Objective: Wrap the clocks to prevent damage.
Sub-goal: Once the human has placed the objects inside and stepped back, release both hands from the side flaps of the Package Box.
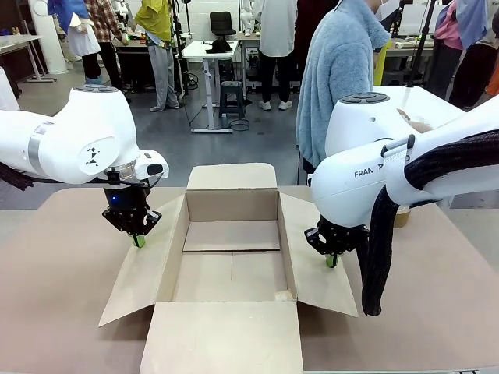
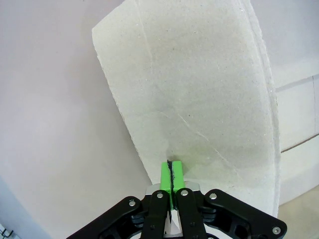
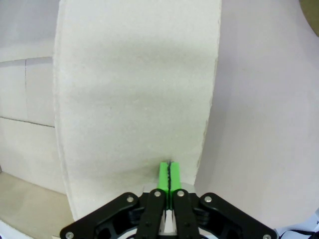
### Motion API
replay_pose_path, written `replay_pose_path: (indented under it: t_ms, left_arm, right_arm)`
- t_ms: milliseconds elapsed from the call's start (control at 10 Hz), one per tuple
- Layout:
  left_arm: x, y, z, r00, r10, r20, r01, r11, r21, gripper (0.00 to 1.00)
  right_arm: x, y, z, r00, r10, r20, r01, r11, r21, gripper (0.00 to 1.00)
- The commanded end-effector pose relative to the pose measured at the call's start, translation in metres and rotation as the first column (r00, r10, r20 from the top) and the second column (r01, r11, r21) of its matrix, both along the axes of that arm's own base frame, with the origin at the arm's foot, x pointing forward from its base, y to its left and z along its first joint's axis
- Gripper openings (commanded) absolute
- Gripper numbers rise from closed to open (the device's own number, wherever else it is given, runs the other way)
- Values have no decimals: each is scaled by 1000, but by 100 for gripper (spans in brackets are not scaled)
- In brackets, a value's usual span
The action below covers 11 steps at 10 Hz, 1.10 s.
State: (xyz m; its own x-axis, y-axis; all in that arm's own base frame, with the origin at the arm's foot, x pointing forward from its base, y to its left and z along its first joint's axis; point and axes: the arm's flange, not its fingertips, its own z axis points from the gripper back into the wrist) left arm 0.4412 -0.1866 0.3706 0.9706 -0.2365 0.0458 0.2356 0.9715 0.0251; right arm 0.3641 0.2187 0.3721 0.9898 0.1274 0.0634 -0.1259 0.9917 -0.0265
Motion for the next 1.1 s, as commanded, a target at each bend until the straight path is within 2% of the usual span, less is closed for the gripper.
replay_pose_path:
  t_ms: [0,1000]
  left_arm:
    - [-1,1,-1,1000,-3,-2,3,1000,13,0]
    - [-1,1,-1,1000,-3,-2,3,1000,13,0]
  right_arm:
    - [-1,0,-2,1000,-2,-2,2,1000,-9,1]
    - [-1,0,-2,1000,-2,-2,2,1000,-9,1]
